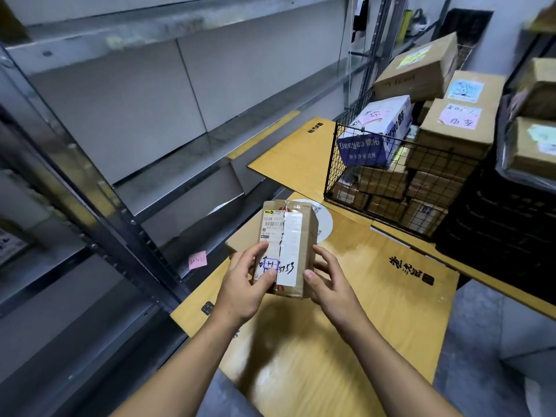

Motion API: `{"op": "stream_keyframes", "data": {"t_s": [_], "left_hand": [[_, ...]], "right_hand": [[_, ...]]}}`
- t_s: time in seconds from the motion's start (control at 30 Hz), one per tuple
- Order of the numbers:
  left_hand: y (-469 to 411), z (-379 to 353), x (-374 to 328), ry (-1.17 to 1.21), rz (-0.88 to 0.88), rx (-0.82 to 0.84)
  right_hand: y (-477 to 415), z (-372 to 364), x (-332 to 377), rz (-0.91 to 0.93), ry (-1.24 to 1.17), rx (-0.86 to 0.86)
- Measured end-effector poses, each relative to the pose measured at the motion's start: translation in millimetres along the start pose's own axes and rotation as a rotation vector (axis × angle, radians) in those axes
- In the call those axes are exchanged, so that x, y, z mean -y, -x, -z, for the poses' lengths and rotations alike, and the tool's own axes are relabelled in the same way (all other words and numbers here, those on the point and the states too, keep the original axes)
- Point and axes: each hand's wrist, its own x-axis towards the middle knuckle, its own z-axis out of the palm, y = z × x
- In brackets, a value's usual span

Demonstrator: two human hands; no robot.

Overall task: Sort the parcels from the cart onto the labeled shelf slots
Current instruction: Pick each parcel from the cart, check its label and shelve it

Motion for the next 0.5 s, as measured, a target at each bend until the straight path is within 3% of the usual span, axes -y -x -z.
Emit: {"op": "stream_keyframes", "data": {"t_s": [0.17,0.5], "left_hand": [[9.0,3.1,-2.3,-0.064,-0.058,-0.024],[31.7,38.1,-6.7,-0.167,-0.136,-0.084]], "right_hand": [[5.5,-5.0,8.9,-0.036,-0.074,0.026],[-2.3,-44.7,15.0,0.079,-0.074,0.060]]}}
